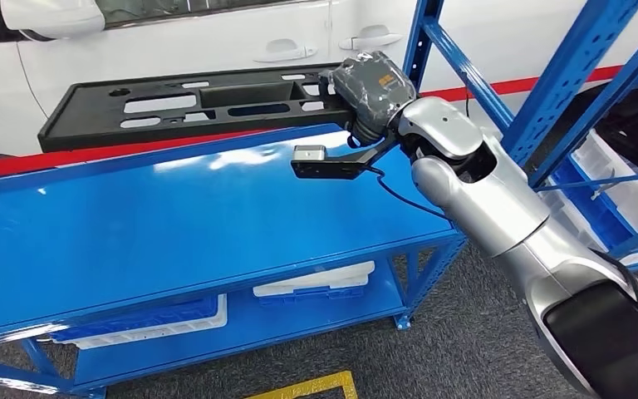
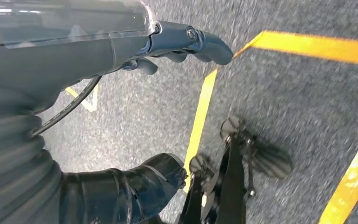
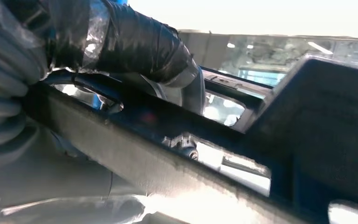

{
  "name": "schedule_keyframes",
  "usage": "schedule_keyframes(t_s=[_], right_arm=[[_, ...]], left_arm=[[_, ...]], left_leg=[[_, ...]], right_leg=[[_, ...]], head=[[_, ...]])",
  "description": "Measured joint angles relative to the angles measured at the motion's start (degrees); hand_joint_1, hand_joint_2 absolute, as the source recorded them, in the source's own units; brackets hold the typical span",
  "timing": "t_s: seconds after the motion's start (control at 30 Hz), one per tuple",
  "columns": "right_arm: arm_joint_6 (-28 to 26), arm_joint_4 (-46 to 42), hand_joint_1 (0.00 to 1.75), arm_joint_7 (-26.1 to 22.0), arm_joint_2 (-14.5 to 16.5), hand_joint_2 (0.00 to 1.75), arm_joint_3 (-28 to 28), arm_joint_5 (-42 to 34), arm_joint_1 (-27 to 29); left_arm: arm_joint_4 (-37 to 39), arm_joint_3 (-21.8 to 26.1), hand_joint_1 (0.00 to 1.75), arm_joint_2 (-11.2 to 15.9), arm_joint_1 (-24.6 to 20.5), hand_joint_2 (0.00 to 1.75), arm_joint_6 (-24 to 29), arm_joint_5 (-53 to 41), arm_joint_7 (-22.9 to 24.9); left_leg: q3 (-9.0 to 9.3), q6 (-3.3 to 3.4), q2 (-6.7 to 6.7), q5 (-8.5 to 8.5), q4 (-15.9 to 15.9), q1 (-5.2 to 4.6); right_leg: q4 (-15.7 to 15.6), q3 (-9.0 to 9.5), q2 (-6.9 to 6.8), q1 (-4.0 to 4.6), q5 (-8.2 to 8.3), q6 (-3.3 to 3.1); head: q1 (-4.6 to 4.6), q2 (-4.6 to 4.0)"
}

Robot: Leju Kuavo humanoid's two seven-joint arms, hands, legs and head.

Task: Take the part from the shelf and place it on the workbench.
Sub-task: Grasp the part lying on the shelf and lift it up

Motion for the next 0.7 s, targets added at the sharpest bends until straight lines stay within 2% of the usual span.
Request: schedule_keyframes(t_s=[0.07, 0.1, 0.17, 0.2, 0.23, 0.27, 0.3, 0.37, 0.4, 0.43, 0.53, 0.57, 0.6, 0.63, 0.7], right_arm=[[0.0, 0.1, 1.75, 0.0, 0.0, 1.75, 0.0, -0.2, 0.0], [0.0, 0.1, 1.75, 0.0, 0.1, 1.75, 0.0, -0.2, -0.1], [0.0, 0.2, 1.75, 0.0, 0.1, 1.75, 0.0, -0.2, -0.1], [0.0, 0.3, 1.75, 0.0, 0.1, 1.75, 0.0, -0.1, -0.1], [0.0, 0.5, 1.75, -0.1, 0.1, 1.75, 0.0, -0.1, -0.1], [0.0, 0.6, 1.75, -0.1, 0.1, 1.75, 0.1, -0.1, -0.1], [0.0, 0.7, 1.75, -0.1, 0.1, 1.75, 0.1, -0.1, -0.1], [0.0, 0.8, 1.75, 0.0, 0.1, 1.75, 0.1, -0.1, -0.1], [0.0, 0.8, 1.75, 0.0, 0.1, 1.75, 0.2, -0.1, -0.1], [0.0, 0.9, 1.75, 0.0, 0.1, 1.75, 0.2, -0.1, -0.2], [0.0, 0.9, 1.75, -0.1, 0.1, 1.75, 0.3, -0.1, -0.2], [0.0, 1.0, 1.75, -0.1, 0.1, 1.75, 0.3, -0.1, -0.3], [0.0, 1.1, 1.75, -0.1, 0.0, 1.75, 0.3, -0.1, -0.3], [0.0, 1.2, 1.75, -0.1, 0.0, 1.75, 0.4, -0.1, -0.4], [0.0, 1.3, 1.75, -0.1, -0.1, 1.75, 0.4, -0.1, -0.4]], left_arm=[[0.0, 0.0, 0.0, -0.1, 0.0, 1.75, 0.0, 0.0, 0.0], [0.0, 0.0, 0.0, -0.1, 0.0, 1.75, 0.0, 0.0, 0.0], [0.0, 0.0, 0.0, -0.1, 0.0, 1.75, 0.1, 0.0, 0.0], [0.0, 0.0, 0.0, -0.1, 0.0, 1.75, 0.1, 0.0, 0.0], [0.0, 0.0, 0.0, -0.1, 0.0, 1.75, 0.2, 0.0, 0.0], [-0.1, 0.0, 0.0, -0.1, 0.0, 1.75, 0.2, 0.0, 0.1], [-0.1, 0.0, 0.0, -0.1, 0.1, 1.75, 0.2, 0.0, 0.2], [-0.1, 0.0, 0.0, -0.1, 0.0, 1.75, 0.2, 0.0, 0.3], [-0.1, 0.0, 0.0, 0.0, 0.0, 1.75, 0.2, 0.0, 0.3], [-0.2, 0.0, 0.0, 0.0, 0.0, 1.75, 0.2, 0.0, 0.3], [-0.3, 0.0, 0.0, 0.0, -0.1, 1.75, 0.2, 0.0, 0.3], [-0.3, 0.0, 0.0, -0.1, -0.1, 1.75, 0.2, 0.0, 0.3], [-0.3, 0.0, 0.0, -0.1, -0.1, 1.75, 0.1, 0.0, 0.3], [-0.3, 0.0, 0.0, -0.2, -0.2, 1.75, 0.1, 0.0, 0.3], [-0.3, 0.0, 0.0, -0.2, -0.2, 1.75, 0.1, 0.0, 0.3]], left_leg=[[-0.44, -0.5, 0.05, -1.02, 0.9, 0.19], [-1.19, -0.56, 0.1, -2.64, 2.8, 0.24], [-3.87, -0.53, 0.18, -7.18, 9.9, 0.16], [-5.16, -0.49, 0.18, -8.88, 13.6, 0.05], [-5.79, -0.38, 0.18, -9.6, 15.9, -0.08], [-5.35, -0.13, 0.18, -9.16, 16.1, -0.24], [-3.83, 0.24, 0.17, -7.83, 14.0, -0.41], [0.88, 1.31, 0.12, -5.11, 6.5, -0.9], [2.63, 1.67, 0.08, -4.35, 3.5, -1.16], [3.59, 1.94, 0.04, -4.04, 1.7, -1.41], [3.61, 2.33, 0.08, -3.13, 0.3, -1.6], [3.53, 2.61, 0.21, -2.61, -0.2, -1.48], [3.29, 2.97, 0.37, -1.98, -0.7, -1.34], [2.88, 3.26, 0.53, -1.4, -1.0, -1.2], [1.5, 3.54, 0.65, -0.52, -0.9, -1.27]], right_leg=[[-0.4, -0.2, -0.18, -0.03, 0.59, -1.1], [-0.5, -0.33, -0.29, -0.05, 0.94, -1.61], [-0.5, -0.88, -0.41, 0.26, 1.44, -2.34], [-0.4, -1.26, -0.43, 0.51, 1.59, -2.54], [-0.2, -1.62, -0.45, 0.76, 1.71, -2.69], [0.0, -1.94, -0.45, 1.0, 1.8, -2.79], [0.2, -2.16, -0.45, 1.21, 1.86, -2.83], [0.4, -2.41, -0.47, 1.57, 1.98, -2.78], [0.5, -2.51, -0.5, 1.65, 2.11, -2.62], [0.4, -2.6, -0.54, 1.64, 2.32, -2.36], [0.3, -2.85, -0.51, 1.45, 2.99, -1.29], [0.6, -3.04, -0.45, 1.47, 2.46, -0.95], [1.8, -3.49, -0.37, 1.51, 1.06, -0.7], [4.1, -4.27, -0.3, 1.51, -1.13, -0.47], [11.0, -6.37, -0.28, 1.33, -5.94, -0.1]], head=[[0.01, 0.0], [0.01, 0.0], [0.0, 0.0], [0.01, 0.0], [0.01, 0.0], [0.01, 0.0], [0.01, 0.0], [0.02, 0.0], [0.02, 0.0], [0.02, 0.0], [0.01, 0.0], [0.03, 0.0], [0.03, 0.0], [0.05, -0.01], [0.04, -0.01]])
